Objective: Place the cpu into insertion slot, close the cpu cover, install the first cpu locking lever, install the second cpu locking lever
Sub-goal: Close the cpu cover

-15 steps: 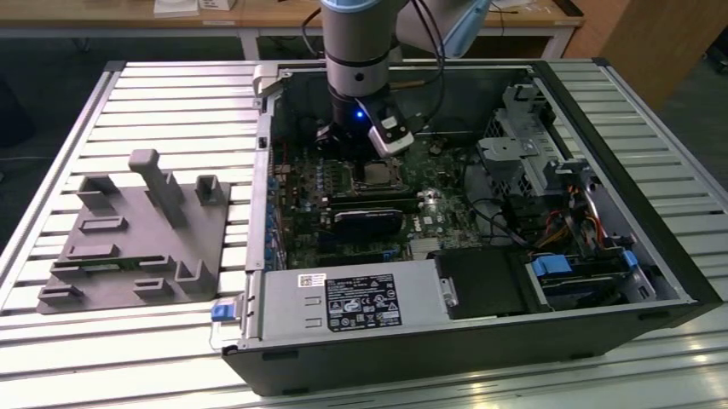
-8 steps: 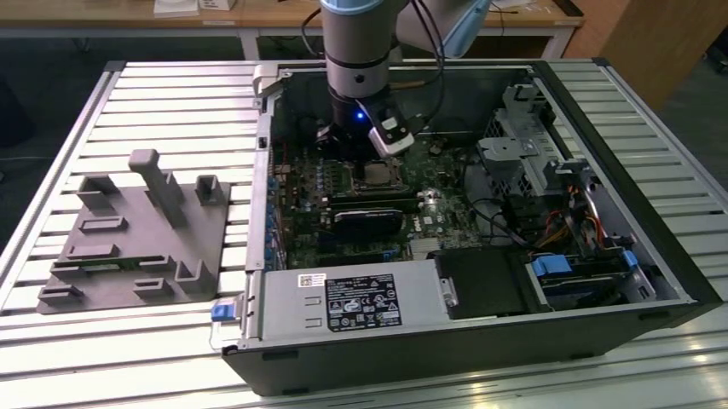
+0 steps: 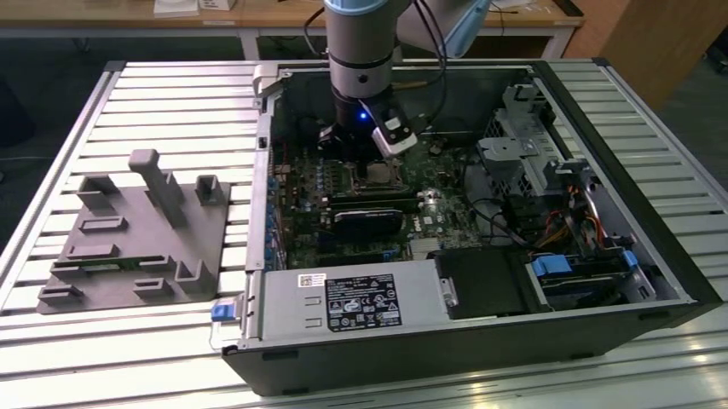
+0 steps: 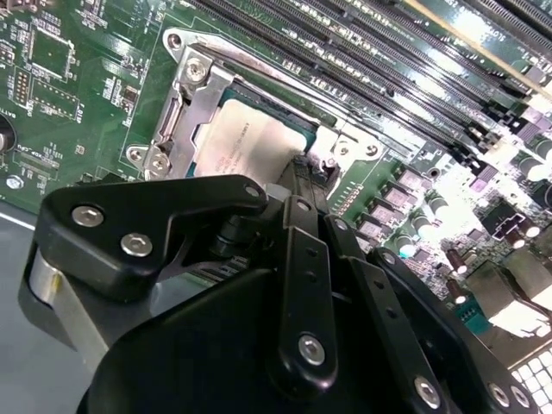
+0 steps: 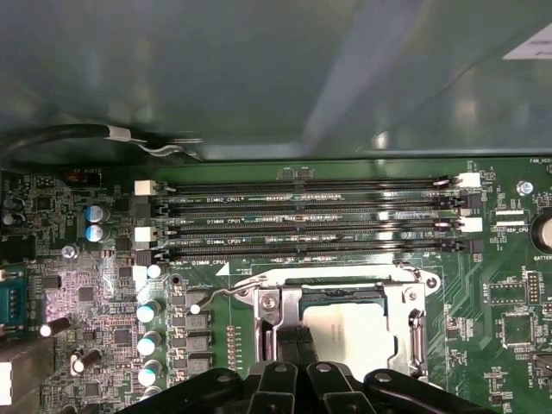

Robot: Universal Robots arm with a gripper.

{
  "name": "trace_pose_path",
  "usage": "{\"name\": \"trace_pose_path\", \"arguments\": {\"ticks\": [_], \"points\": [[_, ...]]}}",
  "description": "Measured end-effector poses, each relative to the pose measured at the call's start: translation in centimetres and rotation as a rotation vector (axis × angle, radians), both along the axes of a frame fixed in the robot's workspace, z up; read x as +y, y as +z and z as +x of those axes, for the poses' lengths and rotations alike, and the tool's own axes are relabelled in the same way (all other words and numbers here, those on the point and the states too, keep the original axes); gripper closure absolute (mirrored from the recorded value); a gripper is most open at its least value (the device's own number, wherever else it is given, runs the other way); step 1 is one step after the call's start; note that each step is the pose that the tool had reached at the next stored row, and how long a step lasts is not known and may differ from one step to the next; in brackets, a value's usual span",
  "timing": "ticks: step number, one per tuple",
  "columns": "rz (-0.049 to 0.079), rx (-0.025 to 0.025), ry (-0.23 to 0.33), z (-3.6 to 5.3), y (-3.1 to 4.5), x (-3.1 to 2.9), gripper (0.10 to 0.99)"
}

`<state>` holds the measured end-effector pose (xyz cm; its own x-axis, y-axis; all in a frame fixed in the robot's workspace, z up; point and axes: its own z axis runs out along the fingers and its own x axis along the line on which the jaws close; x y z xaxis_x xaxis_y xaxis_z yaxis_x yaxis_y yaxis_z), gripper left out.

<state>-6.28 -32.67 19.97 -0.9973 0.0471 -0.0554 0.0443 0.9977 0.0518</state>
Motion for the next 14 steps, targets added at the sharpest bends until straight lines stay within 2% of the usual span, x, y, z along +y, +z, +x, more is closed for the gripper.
{"name": "trace_pose_path", "arguments": {"ticks": [11,14], "points": [[0.0,-0.0003,0.0,0.0,1.24,0.0,0.98],[0.0,-0.0009,0.0,0.01,1.34,0.0,0.98]]}}
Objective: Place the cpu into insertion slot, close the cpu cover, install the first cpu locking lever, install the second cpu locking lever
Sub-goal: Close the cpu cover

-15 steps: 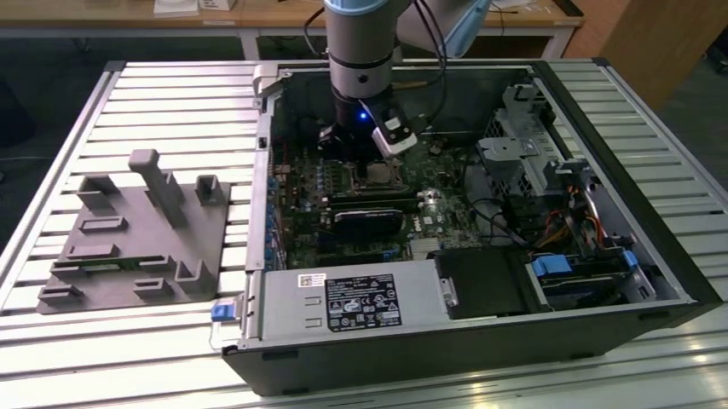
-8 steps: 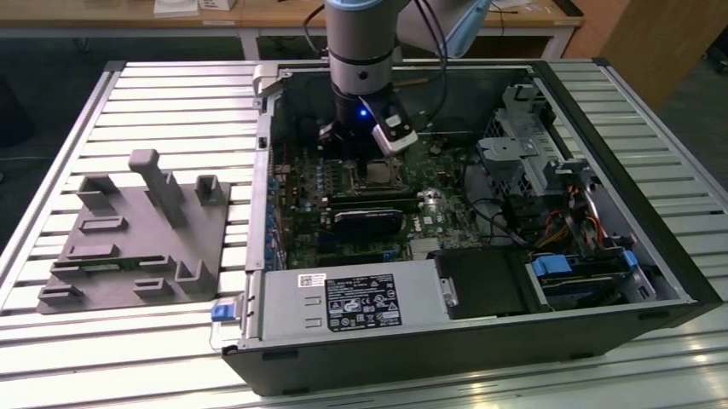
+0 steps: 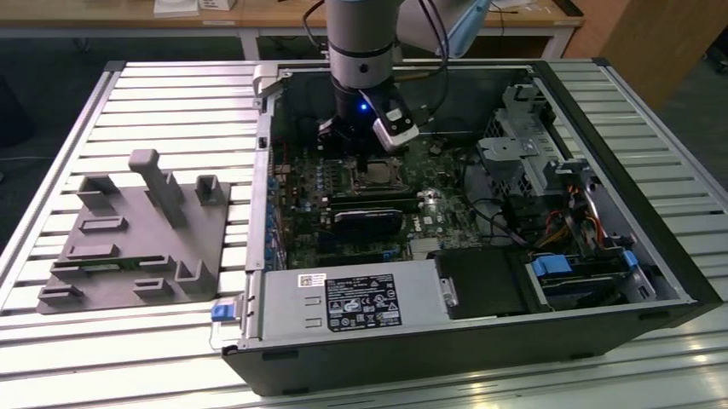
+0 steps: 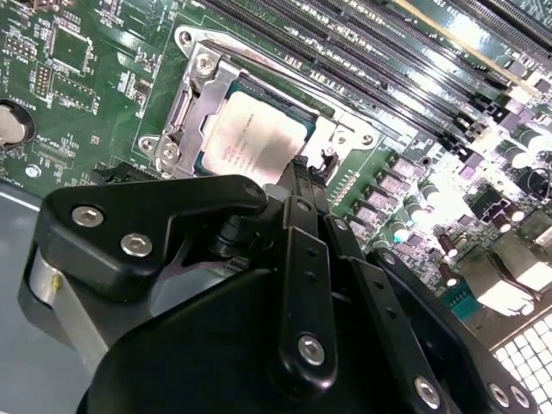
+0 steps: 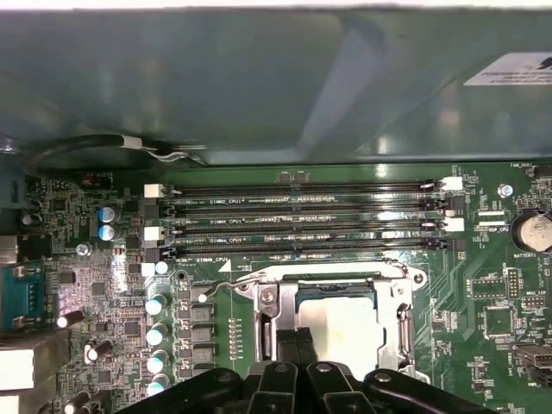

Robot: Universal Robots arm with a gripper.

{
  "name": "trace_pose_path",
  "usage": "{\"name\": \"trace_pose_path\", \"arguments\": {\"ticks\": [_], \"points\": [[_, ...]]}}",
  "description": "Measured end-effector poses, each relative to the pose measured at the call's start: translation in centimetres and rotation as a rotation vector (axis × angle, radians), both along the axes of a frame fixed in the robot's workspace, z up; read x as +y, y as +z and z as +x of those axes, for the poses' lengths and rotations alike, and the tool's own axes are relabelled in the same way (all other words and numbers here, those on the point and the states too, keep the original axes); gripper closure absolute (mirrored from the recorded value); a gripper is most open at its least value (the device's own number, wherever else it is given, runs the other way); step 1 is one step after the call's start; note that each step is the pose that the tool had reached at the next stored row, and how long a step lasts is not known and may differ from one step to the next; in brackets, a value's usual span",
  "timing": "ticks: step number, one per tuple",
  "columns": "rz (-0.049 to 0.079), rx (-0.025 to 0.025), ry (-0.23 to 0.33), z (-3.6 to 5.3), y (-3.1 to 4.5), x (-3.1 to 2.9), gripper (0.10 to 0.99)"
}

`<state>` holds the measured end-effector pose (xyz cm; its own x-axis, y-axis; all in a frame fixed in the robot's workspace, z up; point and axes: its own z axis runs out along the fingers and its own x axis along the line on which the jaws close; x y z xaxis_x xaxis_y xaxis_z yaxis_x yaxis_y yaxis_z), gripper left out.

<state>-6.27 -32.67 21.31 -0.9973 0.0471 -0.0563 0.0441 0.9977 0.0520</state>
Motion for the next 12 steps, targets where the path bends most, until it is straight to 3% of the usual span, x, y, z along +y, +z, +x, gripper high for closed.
{"name": "trace_pose_path", "arguments": {"ticks": [5,12], "points": [[0.0,0.0001,0.0,0.26,0.01,0.0,0.98],[0.0,0.0002,0.0,2.08,0.01,0.0,0.98]]}}
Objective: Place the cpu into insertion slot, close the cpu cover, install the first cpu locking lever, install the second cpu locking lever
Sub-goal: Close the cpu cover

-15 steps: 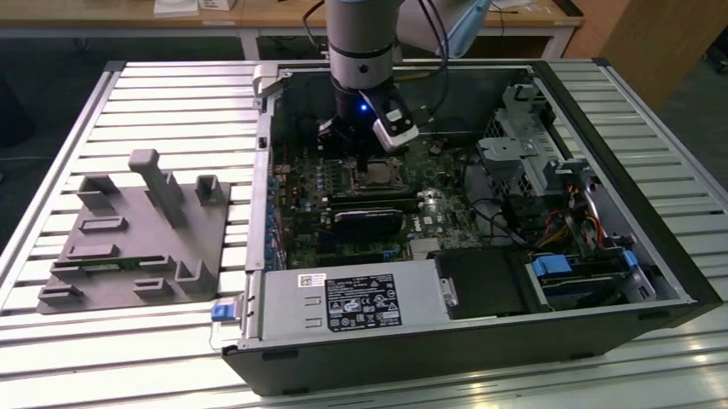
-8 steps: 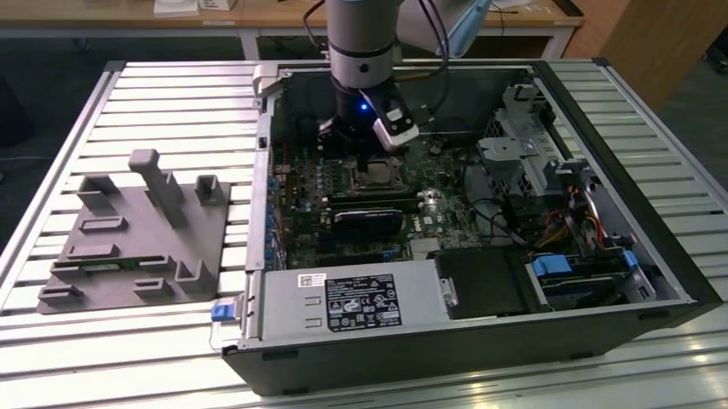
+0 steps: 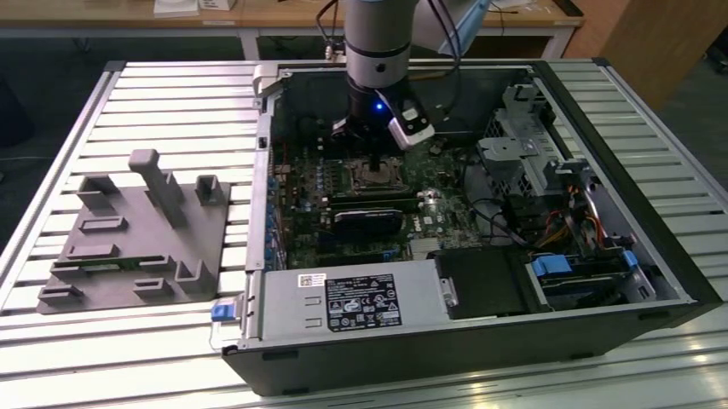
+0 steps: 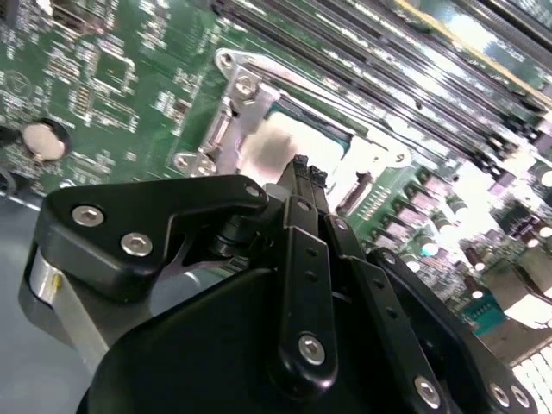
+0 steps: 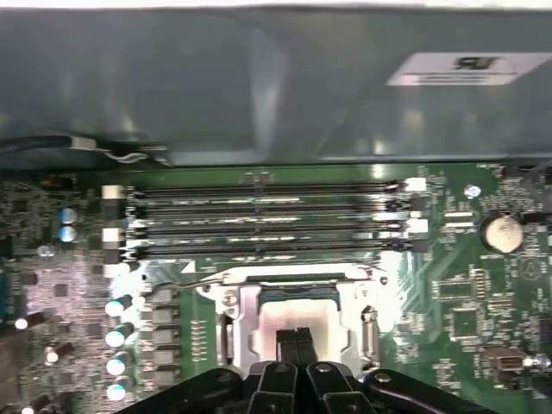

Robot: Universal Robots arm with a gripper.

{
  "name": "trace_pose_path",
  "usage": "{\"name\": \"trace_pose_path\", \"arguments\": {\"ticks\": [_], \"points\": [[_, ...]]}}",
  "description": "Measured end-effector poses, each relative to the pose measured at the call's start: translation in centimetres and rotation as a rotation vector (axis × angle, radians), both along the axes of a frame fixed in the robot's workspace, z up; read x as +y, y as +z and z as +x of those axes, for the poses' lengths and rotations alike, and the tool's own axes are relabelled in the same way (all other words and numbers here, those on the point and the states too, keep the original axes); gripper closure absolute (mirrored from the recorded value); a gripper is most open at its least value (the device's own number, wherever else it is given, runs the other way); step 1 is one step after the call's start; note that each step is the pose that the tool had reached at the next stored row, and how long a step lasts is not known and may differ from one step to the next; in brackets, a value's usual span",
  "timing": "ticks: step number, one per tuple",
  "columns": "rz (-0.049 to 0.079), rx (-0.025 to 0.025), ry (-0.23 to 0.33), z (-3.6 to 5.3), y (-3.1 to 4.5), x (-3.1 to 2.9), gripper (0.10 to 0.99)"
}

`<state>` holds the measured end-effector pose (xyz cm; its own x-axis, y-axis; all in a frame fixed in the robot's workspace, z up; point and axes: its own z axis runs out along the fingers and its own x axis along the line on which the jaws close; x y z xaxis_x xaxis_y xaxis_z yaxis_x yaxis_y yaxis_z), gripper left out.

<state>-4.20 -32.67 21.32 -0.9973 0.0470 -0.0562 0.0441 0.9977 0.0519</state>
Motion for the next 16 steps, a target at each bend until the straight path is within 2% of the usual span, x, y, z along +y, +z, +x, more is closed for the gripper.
{"name": "trace_pose_path", "arguments": {"ticks": [5,13,16], "points": [[0.0,0.0002,0.0,0.17,0.2,0.0,0.98],[0.0,-0.0001,0.0,0.18,1.69,0.0,0.98],[0.0,-0.0002,0.0,0.18,1.85,0.0,0.98]]}}
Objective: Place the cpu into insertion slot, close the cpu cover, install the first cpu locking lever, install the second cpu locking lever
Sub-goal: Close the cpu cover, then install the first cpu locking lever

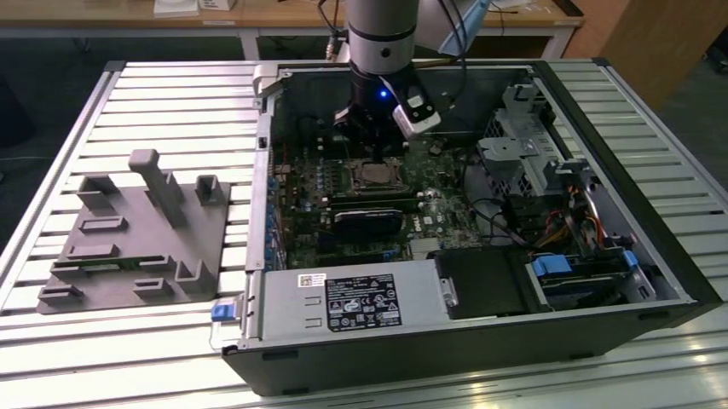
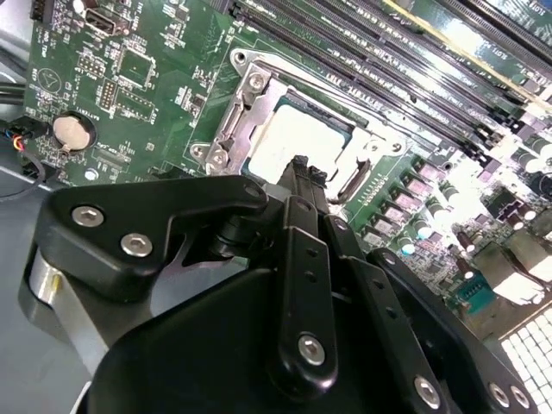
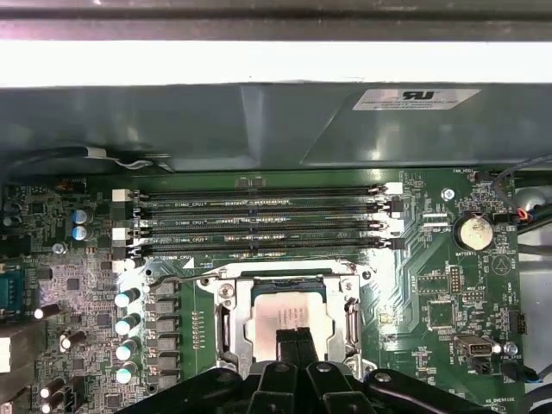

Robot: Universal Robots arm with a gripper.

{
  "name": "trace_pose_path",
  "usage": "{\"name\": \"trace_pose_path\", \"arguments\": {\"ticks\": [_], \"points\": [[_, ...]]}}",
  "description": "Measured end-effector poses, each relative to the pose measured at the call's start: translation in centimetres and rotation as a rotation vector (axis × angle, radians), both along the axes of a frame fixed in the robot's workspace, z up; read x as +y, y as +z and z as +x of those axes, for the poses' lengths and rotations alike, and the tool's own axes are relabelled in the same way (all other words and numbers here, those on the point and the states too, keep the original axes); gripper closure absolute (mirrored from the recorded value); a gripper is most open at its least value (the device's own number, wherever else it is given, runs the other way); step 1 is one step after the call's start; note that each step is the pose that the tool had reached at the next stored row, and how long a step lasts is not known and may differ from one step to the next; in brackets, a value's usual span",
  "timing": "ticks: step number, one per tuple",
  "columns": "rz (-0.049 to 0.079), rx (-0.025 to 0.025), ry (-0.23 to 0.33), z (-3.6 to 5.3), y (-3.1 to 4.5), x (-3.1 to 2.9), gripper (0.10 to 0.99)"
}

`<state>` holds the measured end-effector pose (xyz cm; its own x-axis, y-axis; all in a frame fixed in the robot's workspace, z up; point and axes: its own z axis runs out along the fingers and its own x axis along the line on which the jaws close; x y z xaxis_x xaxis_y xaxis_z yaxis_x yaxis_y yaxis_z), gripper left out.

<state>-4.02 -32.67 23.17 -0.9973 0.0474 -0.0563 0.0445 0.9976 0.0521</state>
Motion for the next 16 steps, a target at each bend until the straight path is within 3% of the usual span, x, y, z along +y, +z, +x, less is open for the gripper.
{"name": "trace_pose_path", "arguments": {"ticks": [12,16], "points": [[0.0,0.0001,0.0,0.0,0.04,0.0,0.98],[0.0,0.0001,0.0,0.0,0.52,0.0,0.98]]}}
